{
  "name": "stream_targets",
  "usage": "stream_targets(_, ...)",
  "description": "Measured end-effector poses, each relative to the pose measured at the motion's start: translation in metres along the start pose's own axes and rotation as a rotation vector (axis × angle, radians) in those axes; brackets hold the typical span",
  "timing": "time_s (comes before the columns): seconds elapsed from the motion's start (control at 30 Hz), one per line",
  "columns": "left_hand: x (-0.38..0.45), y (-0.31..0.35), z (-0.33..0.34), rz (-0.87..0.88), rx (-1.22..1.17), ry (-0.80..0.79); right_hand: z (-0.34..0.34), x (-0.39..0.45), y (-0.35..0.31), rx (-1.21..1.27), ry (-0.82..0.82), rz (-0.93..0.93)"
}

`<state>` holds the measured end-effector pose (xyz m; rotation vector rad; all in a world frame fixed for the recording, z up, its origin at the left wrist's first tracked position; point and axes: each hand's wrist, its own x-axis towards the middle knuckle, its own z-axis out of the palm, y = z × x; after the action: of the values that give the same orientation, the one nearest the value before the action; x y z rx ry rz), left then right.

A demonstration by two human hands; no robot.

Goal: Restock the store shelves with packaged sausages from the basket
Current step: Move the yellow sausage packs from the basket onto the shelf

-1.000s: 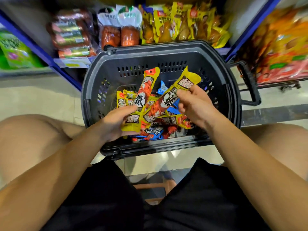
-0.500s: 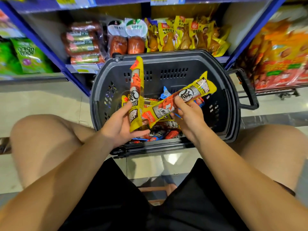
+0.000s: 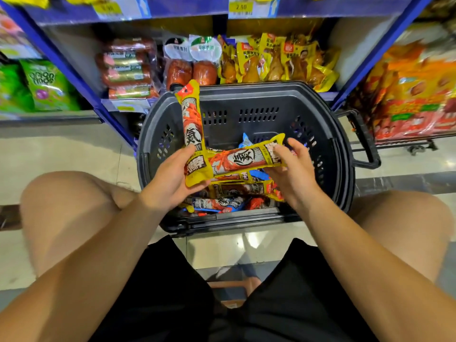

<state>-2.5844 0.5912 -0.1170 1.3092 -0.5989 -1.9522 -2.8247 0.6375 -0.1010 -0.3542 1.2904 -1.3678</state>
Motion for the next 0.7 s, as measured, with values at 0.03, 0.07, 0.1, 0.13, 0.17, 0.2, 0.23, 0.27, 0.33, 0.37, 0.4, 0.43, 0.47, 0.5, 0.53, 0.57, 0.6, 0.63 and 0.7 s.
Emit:
stream_targets(0.03, 0.000, 0.002, 0.000, 0.007, 0.037, 0.007, -0.005, 0.003, -0.005, -0.040, -0.017, -0.024)
stream_targets(0.07, -0.001, 0.005, -0.001, 0.014, 0.077, 0.011, -0.010, 0.006, -0.010, -0.120, -0.047, -0.040)
stream_targets(0.1, -0.002, 0.007, -0.001, 0.023, 0.118, 0.009, -0.013, 0.007, -0.014, -0.248, -0.092, -0.054)
stream_targets(0.13, -0.004, 0.009, -0.001, 0.037, 0.158, 0.002, -0.016, 0.009, -0.017, -0.423, -0.144, -0.071)
stream_targets(0.17, -0.006, 0.010, -0.001, 0.057, 0.195, -0.003, -0.018, 0.011, -0.019, -0.609, -0.207, -0.092)
stream_targets(0.2, -0.007, 0.012, 0.000, 0.078, 0.226, -0.003, -0.020, 0.013, -0.021, -0.777, -0.283, -0.112)
stream_targets(0.23, -0.009, 0.013, 0.001, 0.099, 0.252, 0.002, -0.021, 0.014, -0.021, -0.912, -0.367, -0.133)
stream_targets(0.27, -0.010, 0.015, 0.002, 0.120, 0.277, 0.008, -0.020, 0.014, -0.019, -1.030, -0.450, -0.152)
stream_targets(0.33, -0.012, 0.017, 0.004, 0.160, 0.332, 0.001, -0.015, 0.013, -0.013, -1.255, -0.570, -0.167)
stream_targets(0.37, -0.013, 0.019, 0.005, 0.171, 0.357, -0.005, -0.012, 0.012, -0.010, -1.350, -0.593, -0.163)
stream_targets(0.4, -0.014, 0.021, 0.006, 0.167, 0.368, -0.007, -0.011, 0.012, -0.008, -1.421, -0.596, -0.160)
stream_targets(0.43, -0.016, 0.023, 0.007, 0.152, 0.364, -0.003, -0.011, 0.011, -0.006, -1.462, -0.587, -0.162)
stream_targets(0.47, -0.018, 0.027, 0.007, 0.137, 0.357, 0.006, -0.012, 0.010, -0.005, -1.471, -0.568, -0.161)
stream_targets(0.5, -0.021, 0.032, 0.004, 0.132, 0.357, 0.019, -0.015, 0.010, -0.004, -1.453, -0.537, -0.153)
stream_targets(0.53, -0.023, 0.036, 0.001, 0.139, 0.364, 0.034, -0.019, 0.008, -0.003, -1.401, -0.497, -0.133)
stream_targets(0.57, -0.026, 0.041, -0.004, 0.155, 0.366, 0.047, -0.023, 0.007, -0.002, -1.308, -0.446, -0.102)
stream_targets(0.6, -0.030, 0.045, -0.010, 0.174, 0.361, 0.059, -0.025, 0.005, -0.002, -1.183, -0.387, -0.063)
stream_targets(0.63, -0.034, 0.048, -0.015, 0.193, 0.351, 0.066, -0.026, 0.002, -0.002, -1.041, -0.332, -0.022)
stream_targets(0.7, -0.043, 0.052, -0.023, 0.221, 0.330, 0.057, -0.022, -0.006, -0.006, -0.762, -0.271, 0.047)
